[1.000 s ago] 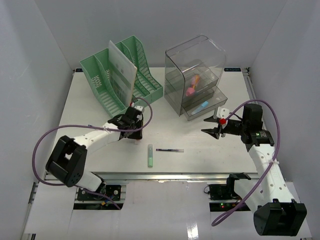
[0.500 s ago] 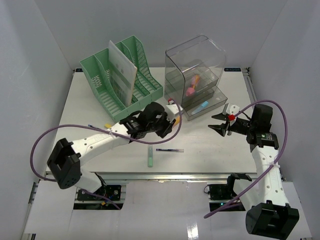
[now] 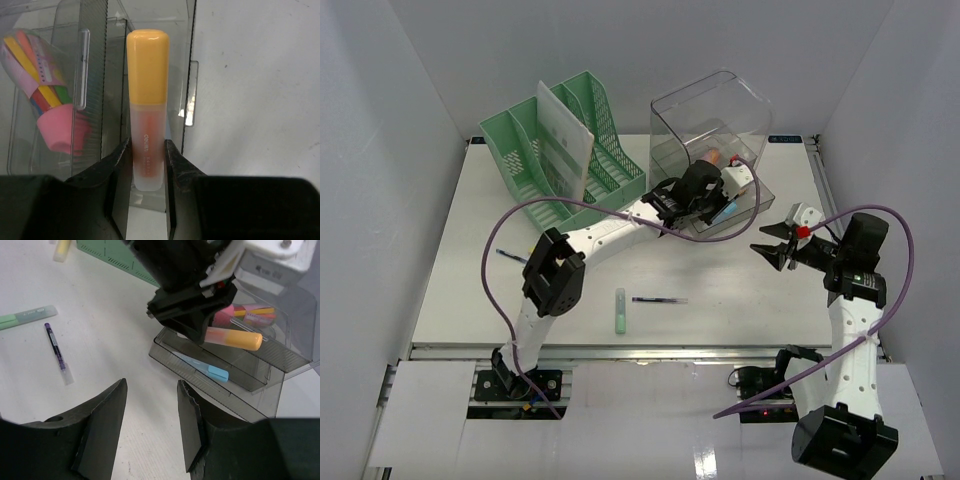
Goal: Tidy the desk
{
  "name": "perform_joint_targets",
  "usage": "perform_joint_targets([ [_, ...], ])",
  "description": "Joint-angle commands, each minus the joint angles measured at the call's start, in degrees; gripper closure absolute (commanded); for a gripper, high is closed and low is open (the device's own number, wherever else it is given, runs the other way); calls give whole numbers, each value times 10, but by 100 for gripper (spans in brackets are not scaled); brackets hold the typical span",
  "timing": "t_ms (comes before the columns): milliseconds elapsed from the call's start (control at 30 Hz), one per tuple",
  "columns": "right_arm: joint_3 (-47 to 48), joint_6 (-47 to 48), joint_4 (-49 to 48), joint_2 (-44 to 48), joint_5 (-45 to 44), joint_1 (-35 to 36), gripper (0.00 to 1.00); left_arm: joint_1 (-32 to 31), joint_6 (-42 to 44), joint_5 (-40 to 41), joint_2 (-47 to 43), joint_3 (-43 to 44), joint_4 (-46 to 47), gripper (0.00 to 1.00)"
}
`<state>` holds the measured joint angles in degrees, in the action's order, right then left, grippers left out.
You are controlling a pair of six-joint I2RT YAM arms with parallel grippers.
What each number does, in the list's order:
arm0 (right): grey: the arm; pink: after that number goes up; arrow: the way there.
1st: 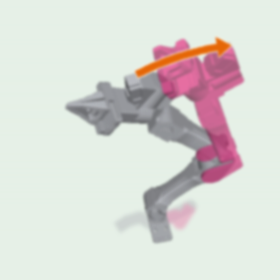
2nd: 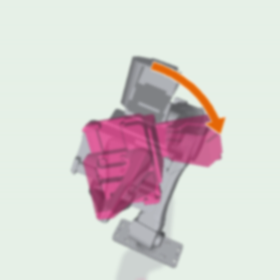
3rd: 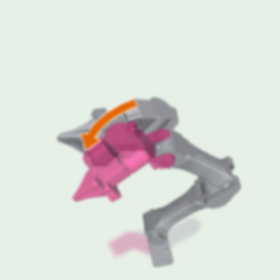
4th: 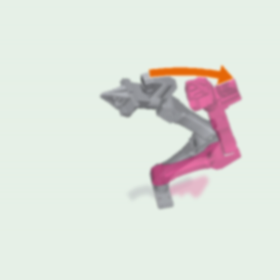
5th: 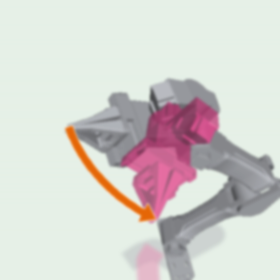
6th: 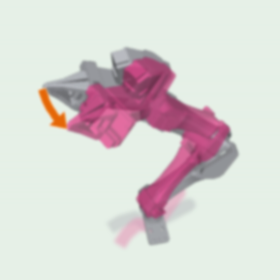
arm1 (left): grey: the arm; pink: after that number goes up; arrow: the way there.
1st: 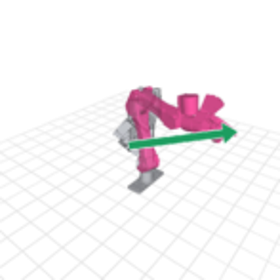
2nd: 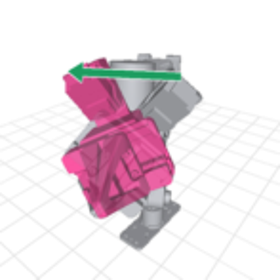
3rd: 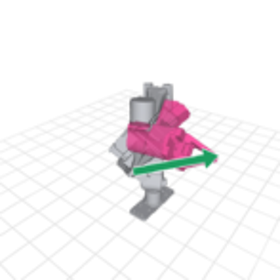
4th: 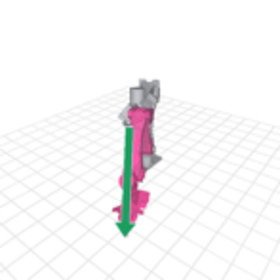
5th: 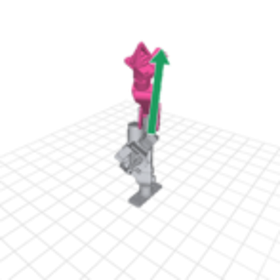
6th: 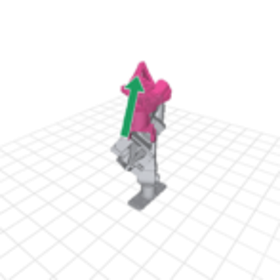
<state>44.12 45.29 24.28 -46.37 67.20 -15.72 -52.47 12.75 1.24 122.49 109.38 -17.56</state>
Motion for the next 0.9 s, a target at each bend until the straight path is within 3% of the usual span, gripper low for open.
perform_joint_targets([
  [0, -4, -8, -12, 13, 37, -9, 49, -1, 11, 44, 27, 71, 6, 95],
  [100, -5, -8, -12, 14, 40, -12, 49, -1, 12, 56, 46, 90, 6, 91],
  [167, -6, -9, -12, 13, 43, -13, 49, -1, 8, 66, 54, 92, 6, 81],
  [267, -8, -4, -10, 11, 46, -13, 48, -2, -6, 71, 46, 82, 6, 46],
  [333, -12, -1, -9, 11, 63, -13, 47, -3, -20, 66, 38, 76, 7, 37],
  [433, -20, 13, -7, 20, 83, -12, 45, -6, -31, 56, 19, 72, 6, 30],
  [567, -34, 54, 9, 36, 104, -13, 41, -12, -50, 27, -31, 61, -2, 29],
  [633, -31, 111, 58, 32, 122, -13, 33, -16, -66, 15, -80, 26, -5, 29],
  [700, -18, 188, 131, 23, 136, -8, 23, -16, -81, 2, -137, -23, -4, 29],
  [800, 14, 337, 281, -7, 118, 38, 12, -16, -107, 3, -277, -163, 11, 25],
  [867, 36, 357, 305, -22, 61, 87, 11, -15, -122, 14, -355, -246, 25, 19],
])
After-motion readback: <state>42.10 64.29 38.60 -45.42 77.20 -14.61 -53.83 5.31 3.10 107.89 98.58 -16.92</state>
